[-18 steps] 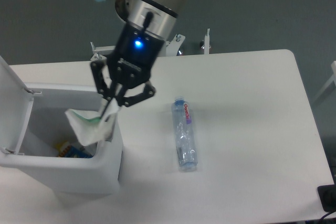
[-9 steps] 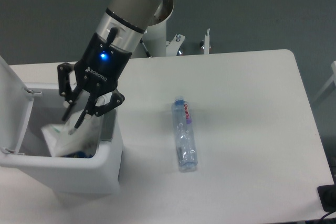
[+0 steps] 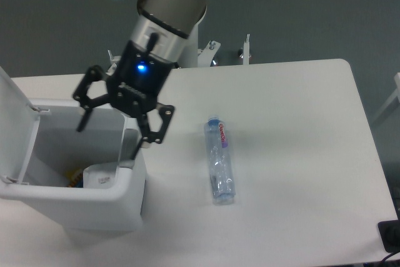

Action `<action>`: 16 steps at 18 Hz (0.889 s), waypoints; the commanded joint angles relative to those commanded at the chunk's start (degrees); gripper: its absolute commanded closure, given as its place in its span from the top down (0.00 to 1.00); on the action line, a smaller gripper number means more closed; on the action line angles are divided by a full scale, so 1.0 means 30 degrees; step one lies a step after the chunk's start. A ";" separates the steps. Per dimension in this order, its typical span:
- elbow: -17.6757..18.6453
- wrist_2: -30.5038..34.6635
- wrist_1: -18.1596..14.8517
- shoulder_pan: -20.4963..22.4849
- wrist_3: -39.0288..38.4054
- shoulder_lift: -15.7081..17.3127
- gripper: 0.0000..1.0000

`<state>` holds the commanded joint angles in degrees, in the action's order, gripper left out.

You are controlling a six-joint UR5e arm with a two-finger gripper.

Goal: Place the trash in the trash can
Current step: 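Move the open gripper over the clear water bottle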

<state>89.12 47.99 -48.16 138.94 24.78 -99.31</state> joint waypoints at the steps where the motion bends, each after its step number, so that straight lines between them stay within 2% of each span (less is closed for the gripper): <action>1: -0.0088 0.0000 0.0000 0.0439 0.0377 -0.0349 1.00; 7: -0.0555 0.0583 0.0000 0.1788 0.1755 -0.1814 1.00; 10: -0.1667 0.1083 -0.0059 0.2258 0.1992 -0.3569 1.00; 12: -0.1963 0.1347 -0.0088 0.2902 0.2022 -0.4627 1.00; 15: -0.1731 0.1464 -0.0292 0.2933 0.1992 -0.4893 1.00; 16: -0.1700 0.2219 -0.0525 0.2933 0.1934 -0.5010 1.00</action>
<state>84.02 54.65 -49.74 147.74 30.59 -114.34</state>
